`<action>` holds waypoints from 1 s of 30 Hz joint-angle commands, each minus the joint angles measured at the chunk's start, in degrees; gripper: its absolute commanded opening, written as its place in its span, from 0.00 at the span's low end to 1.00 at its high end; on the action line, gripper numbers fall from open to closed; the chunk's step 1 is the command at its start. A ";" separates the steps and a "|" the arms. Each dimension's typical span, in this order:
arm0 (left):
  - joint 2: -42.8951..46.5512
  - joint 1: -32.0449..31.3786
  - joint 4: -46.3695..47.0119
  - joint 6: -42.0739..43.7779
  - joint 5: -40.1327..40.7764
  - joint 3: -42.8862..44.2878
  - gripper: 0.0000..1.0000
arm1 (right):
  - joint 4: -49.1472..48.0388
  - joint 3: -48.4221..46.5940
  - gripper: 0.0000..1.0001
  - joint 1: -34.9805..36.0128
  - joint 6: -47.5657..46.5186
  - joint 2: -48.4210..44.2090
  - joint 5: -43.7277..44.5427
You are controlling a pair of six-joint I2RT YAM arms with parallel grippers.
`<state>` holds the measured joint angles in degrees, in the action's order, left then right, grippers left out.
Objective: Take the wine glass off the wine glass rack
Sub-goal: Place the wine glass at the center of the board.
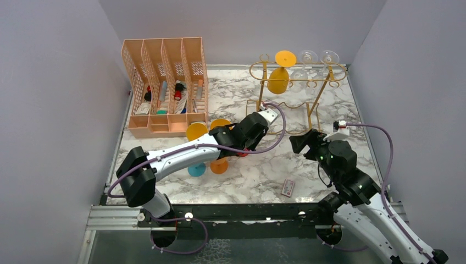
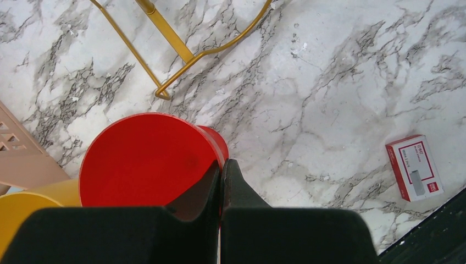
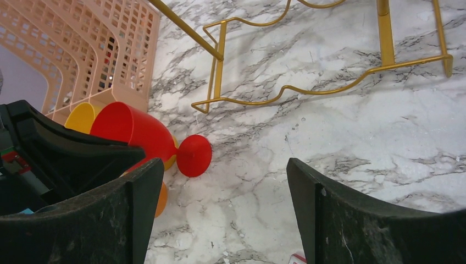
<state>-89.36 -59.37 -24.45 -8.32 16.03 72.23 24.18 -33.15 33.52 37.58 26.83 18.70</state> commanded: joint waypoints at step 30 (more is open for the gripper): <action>12.46 -0.18 2.88 -6.12 5.51 -0.82 0.54 | -1.33 -12.17 0.86 -0.03 -15.99 8.60 -4.88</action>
<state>-81.67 -59.37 -21.82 -12.86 19.79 69.76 25.34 -40.27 33.52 29.04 32.47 16.60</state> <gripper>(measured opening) 0.504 0.859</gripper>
